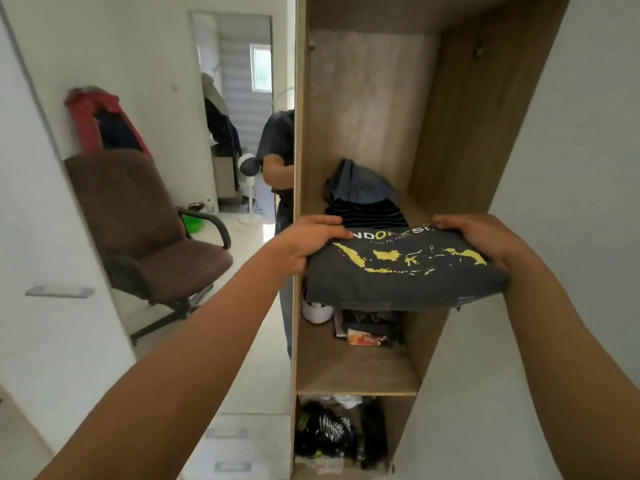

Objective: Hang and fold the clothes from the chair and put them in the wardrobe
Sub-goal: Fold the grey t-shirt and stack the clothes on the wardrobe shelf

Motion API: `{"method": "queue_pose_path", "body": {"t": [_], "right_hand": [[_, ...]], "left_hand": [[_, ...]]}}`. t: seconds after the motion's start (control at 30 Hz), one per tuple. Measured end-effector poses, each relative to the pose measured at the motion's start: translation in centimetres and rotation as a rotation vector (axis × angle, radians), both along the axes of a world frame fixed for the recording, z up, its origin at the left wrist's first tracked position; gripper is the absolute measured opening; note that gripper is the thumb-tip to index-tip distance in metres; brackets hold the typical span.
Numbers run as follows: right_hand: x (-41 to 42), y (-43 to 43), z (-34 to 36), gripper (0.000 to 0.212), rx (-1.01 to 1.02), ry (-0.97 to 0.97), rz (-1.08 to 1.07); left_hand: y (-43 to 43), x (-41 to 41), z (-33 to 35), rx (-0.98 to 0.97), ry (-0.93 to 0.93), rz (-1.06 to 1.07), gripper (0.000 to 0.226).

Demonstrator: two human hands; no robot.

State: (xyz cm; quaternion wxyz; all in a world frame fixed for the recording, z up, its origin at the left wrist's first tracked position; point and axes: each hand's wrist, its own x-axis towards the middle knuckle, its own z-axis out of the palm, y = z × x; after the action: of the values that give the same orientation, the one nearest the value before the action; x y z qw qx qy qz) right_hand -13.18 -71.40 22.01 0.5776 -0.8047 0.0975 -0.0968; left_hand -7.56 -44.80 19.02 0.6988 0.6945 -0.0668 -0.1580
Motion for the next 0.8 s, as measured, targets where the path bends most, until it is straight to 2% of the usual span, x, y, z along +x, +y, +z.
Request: {"method": "queue_pose_path", "body": {"t": [0.1,0.2,0.3,0.37,0.43,0.53,0.57,0.6,0.67,0.8], "right_hand": [[5.5,-1.4,3.5,0.033,-0.011,-0.101,0.002],[10.5,-2.3,6.2,0.039,0.084,-0.265,-0.023],[15.1,-3.0,7.0,0.045,0.117,-0.327,-0.014],[18.4,-3.4,5.6,0.047,0.123,-0.236,-0.009],[20.8,-3.7,2.9,0.043,0.177,-0.052,-0.021],[22.0,-4.4,-2.5,0.02,0.195,0.265,0.002],[22.1,-4.8,-4.2,0.024,0.185,0.329,0.012],[22.2,-5.4,-5.5,0.038,0.182,0.349,0.015],[22.7,-6.2,-6.9,0.063,0.196,0.325,0.026],[23.0,-5.8,-6.5,0.064,-0.007,0.334,0.102]], "left_hand": [[-2.6,4.7,3.9,-0.071,-0.102,0.064,0.055],[-4.6,9.1,7.3,-0.166,-0.208,0.124,0.058],[-6.0,13.4,8.8,-0.131,-0.278,0.172,0.055],[-6.5,16.9,7.5,-0.052,-0.239,0.222,0.056],[-6.7,19.7,4.4,0.015,-0.097,0.243,0.051],[-6.4,20.7,-1.9,0.216,0.15,0.169,0.044],[-6.2,20.7,-3.9,0.303,0.193,0.163,0.045],[-5.9,21.0,-5.7,0.34,0.209,0.184,0.05],[-5.6,21.6,-8.0,0.32,0.191,0.243,0.066],[-6.5,22.2,-8.1,0.324,0.103,0.268,0.069]]}}
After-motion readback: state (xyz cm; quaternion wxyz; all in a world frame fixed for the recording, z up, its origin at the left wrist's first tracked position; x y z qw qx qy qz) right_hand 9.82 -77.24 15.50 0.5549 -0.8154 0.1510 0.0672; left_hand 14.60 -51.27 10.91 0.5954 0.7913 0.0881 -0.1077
